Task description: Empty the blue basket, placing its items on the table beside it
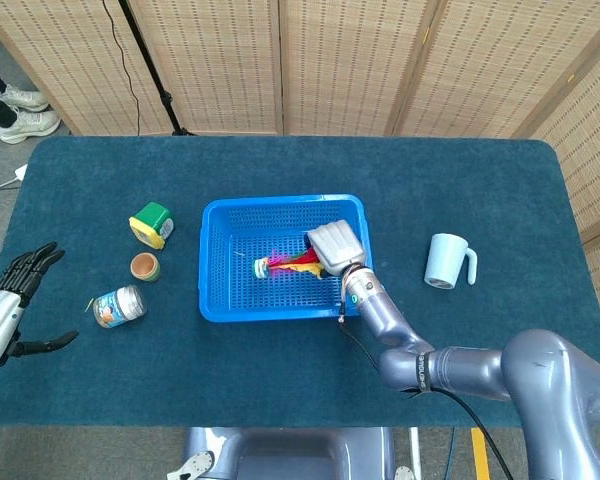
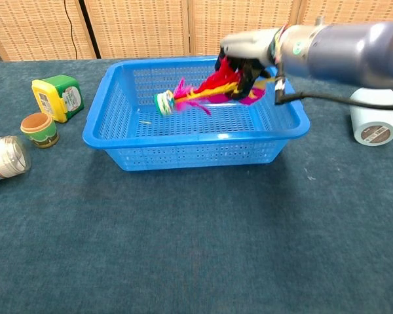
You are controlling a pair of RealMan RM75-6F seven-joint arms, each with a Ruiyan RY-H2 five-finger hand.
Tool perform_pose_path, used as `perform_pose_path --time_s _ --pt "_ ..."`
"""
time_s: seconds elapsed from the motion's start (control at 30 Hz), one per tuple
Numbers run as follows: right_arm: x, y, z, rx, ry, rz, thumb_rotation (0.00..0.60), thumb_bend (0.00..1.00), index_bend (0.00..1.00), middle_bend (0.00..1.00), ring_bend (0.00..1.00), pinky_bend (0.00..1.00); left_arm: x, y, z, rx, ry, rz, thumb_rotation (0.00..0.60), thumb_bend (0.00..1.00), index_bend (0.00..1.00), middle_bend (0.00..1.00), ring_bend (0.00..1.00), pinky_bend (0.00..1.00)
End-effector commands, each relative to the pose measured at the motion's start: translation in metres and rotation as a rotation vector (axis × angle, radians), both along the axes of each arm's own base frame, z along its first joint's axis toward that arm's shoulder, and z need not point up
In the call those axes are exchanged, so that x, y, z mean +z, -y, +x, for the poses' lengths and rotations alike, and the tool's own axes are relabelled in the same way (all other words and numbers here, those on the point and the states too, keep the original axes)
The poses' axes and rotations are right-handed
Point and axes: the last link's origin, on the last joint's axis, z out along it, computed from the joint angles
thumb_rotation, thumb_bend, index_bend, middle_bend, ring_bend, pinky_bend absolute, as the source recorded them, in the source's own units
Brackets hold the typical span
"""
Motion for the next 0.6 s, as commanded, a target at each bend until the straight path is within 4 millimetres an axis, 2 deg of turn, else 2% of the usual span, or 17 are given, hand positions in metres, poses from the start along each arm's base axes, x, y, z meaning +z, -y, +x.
perform_pose_path --time_s 0.03,0.23,0.33,0.37,0.47,0.6 --pt "0.039 0.000 0.004 0.011 0.065 -0.070 0.600 0.60 0.62 0.61 0.61 0.78 0.001 0.002 0.000 -0.006 -0.003 0.006 0.600 0.13 0.00 0.00 0.00 0.00" --pt "0.109 0.011 -0.004 -0.023 0.130 -0.203 0.600 0.61 0.63 0.61 0.61 0.78 -0.003 0.003 0.000 -0.005 -0.012 -0.011 0.600 0.13 0.00 0.00 0.00 0.00" --pt "0.139 0.025 -0.027 -0.071 0.113 -0.288 0.600 0.61 0.63 0.61 0.61 0.78 -0.004 0.004 0.001 -0.011 -0.019 -0.012 0.600 0.13 0.00 0.00 0.00 0.00" --pt "0.148 0.031 -0.041 -0.092 0.090 -0.318 0.600 0.61 0.63 0.61 0.61 0.78 -0.005 0.005 0.001 -0.014 -0.023 -0.008 0.600 0.13 0.00 0.00 0.00 0.00" --pt "0.158 0.043 -0.079 -0.156 0.038 -0.363 0.600 0.61 0.63 0.61 0.61 0.78 -0.007 0.006 0.003 -0.016 -0.030 -0.010 0.600 0.13 0.00 0.00 0.00 0.00" --pt "0.153 0.051 -0.126 -0.240 0.016 -0.374 0.600 0.61 0.62 0.61 0.60 0.78 -0.010 0.006 0.005 -0.022 -0.043 -0.009 0.600 0.13 0.00 0.00 0.00 0.00"
